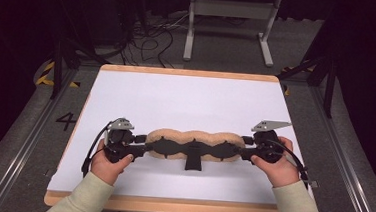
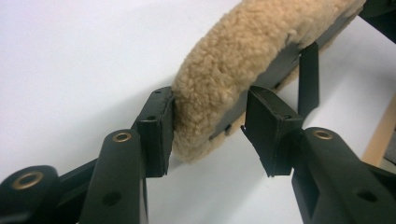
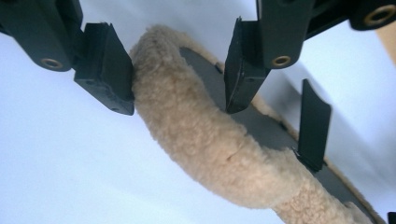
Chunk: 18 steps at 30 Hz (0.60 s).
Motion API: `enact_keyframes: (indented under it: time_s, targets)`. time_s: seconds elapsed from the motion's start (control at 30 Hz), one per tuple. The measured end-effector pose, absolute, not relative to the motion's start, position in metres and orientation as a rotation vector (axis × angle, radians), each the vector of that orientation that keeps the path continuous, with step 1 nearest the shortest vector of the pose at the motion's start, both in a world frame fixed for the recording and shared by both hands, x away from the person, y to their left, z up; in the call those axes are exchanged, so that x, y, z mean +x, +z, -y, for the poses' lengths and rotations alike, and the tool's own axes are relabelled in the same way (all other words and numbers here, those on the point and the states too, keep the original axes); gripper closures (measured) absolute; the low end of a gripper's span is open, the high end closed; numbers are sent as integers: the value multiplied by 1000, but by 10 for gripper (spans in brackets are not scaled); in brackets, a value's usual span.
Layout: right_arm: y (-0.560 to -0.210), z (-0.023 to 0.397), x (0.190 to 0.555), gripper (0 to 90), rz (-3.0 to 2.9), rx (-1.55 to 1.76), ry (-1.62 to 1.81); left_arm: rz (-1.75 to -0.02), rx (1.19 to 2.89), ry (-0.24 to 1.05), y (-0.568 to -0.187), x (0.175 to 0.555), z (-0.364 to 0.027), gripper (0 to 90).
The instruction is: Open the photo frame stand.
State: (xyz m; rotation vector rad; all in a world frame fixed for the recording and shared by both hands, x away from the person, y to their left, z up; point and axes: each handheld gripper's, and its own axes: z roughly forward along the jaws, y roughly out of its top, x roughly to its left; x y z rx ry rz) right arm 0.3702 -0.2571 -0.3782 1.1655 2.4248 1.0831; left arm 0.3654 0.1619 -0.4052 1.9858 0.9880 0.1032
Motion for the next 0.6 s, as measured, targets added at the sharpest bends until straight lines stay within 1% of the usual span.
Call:
enact_keyframes:
  time_s: [0.37, 0.6]
  targets:
    - [-375, 259, 352, 410, -2502, 1084, 1075, -926, 2023, 105, -407, 348, -165, 515]
    - [-375, 261, 345, 396, -2515, 1073, 1083, -898, 2029, 83, -411, 344, -167, 480]
